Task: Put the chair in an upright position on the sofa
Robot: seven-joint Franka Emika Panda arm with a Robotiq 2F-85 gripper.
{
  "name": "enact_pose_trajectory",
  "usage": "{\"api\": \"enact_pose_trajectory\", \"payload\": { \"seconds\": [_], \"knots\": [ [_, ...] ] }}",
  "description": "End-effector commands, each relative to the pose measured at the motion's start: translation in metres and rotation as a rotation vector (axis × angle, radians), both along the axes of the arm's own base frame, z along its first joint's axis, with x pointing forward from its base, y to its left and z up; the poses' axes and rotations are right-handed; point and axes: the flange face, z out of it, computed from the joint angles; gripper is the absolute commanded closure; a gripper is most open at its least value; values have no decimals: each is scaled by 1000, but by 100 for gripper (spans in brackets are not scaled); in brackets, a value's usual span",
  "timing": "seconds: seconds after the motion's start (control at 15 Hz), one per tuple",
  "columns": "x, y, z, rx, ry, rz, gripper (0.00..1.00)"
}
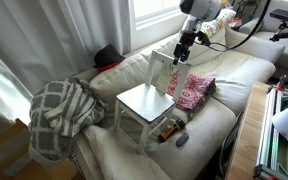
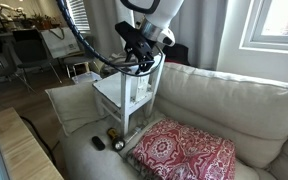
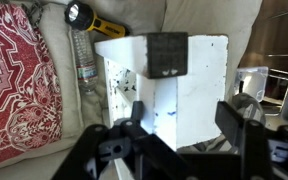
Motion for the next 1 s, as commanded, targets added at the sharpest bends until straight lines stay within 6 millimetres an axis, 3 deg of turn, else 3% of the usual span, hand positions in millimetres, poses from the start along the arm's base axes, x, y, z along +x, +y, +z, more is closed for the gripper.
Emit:
{"api": "enact_pose_trajectory", "payload": {
  "seconds": [0.0, 0.2, 0.4, 0.93],
  "knots": [
    [6, -6, -21, 33, 48, 30, 0],
    [8, -12, -42, 36, 51, 42, 0],
    [7, -17, -51, 69, 48, 59, 0],
    [10, -48, -20, 19, -92, 89, 0]
  ]
}}
